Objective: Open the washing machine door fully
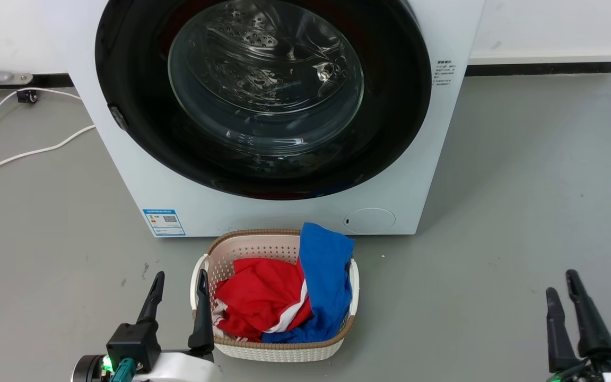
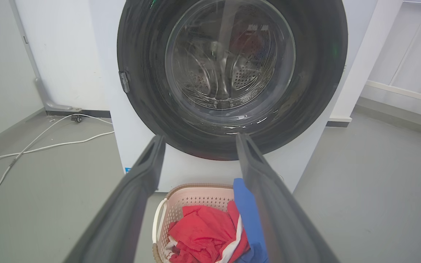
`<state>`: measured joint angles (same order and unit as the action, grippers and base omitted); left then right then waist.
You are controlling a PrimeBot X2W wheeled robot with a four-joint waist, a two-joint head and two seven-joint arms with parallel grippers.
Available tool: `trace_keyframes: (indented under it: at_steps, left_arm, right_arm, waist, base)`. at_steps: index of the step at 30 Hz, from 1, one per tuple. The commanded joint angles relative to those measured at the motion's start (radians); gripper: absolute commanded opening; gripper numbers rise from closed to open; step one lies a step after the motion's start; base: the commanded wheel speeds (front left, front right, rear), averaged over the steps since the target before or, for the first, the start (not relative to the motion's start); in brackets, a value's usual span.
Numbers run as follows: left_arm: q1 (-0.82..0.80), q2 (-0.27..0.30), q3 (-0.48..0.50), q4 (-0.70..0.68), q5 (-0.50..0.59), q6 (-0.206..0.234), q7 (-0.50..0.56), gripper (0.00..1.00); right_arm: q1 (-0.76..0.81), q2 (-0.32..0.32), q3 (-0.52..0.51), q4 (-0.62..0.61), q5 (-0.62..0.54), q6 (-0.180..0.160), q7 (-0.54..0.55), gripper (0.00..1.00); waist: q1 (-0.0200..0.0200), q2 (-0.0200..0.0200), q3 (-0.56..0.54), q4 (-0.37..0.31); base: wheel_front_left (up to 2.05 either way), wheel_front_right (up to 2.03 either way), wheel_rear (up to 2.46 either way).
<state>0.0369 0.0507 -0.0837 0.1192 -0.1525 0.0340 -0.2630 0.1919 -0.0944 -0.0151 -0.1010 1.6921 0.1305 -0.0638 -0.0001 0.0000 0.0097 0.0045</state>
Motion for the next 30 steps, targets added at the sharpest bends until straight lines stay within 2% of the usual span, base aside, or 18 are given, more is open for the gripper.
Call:
trace_keyframes:
  at_steps: [1, 5, 6, 7, 16, 24, 30]
  left_arm:
    - [0.009, 0.000, 0.002, -0.001, 0.001, -0.002, -0.003, 1.00]
    - [0.012, 0.000, 0.002, -0.002, 0.001, -0.003, -0.003, 1.00]
    - [0.011, 0.000, 0.002, -0.002, 0.001, -0.003, -0.003, 1.00]
    - [0.011, 0.000, 0.002, -0.002, 0.002, -0.003, -0.003, 1.00]
    - [0.008, 0.000, 0.000, -0.007, 0.012, 0.003, -0.003, 1.00]
    - [-0.019, 0.000, -0.003, -0.016, 0.019, 0.001, -0.003, 1.00]
    - [-0.049, 0.000, -0.005, -0.035, 0.034, 0.005, -0.003, 1.00]
  right_arm:
    - [0.007, 0.007, -0.010, -0.007, 0.016, 0.000, 0.014, 1.00]
    - [0.011, 0.020, -0.039, -0.009, 0.038, 0.000, 0.077, 1.00]
    - [0.013, 0.022, -0.042, -0.010, 0.028, 0.000, 0.089, 0.60]
    - [0.014, 0.024, -0.048, -0.011, 0.021, 0.000, 0.098, 0.00]
    - [0.008, 0.040, -0.072, -0.008, -0.012, 0.000, 0.120, 0.00]
    - [-0.065, 0.043, -0.139, 0.019, -0.015, 0.000, 0.117, 0.00]
    - [-0.196, -0.003, -0.240, 0.087, -0.007, 0.000, 0.151, 0.00]
  waist:
    - [0.0001, 0.0000, 0.000, -0.001]
    - [0.0001, 0.0000, 0.001, -0.002]
    - [0.0001, 0.0000, 0.001, -0.002]
    - [0.0001, 0.0000, 0.002, -0.002]
    - [0.0001, 0.0000, 0.008, -0.001]
    - [0.0001, 0.0000, 0.042, 0.003]
    - [0.0001, 0.0000, 0.098, 0.014]
  base:
    - [0.00, 0.00, 0.00]
    - [0.00, 0.00, 0.00]
    - [0.00, 0.00, 0.00]
    - [0.00, 0.00, 0.00]
    - [0.00, 0.00, 0.00]
    - [0.00, 0.00, 0.00]
    - [0.00, 0.00, 0.00]
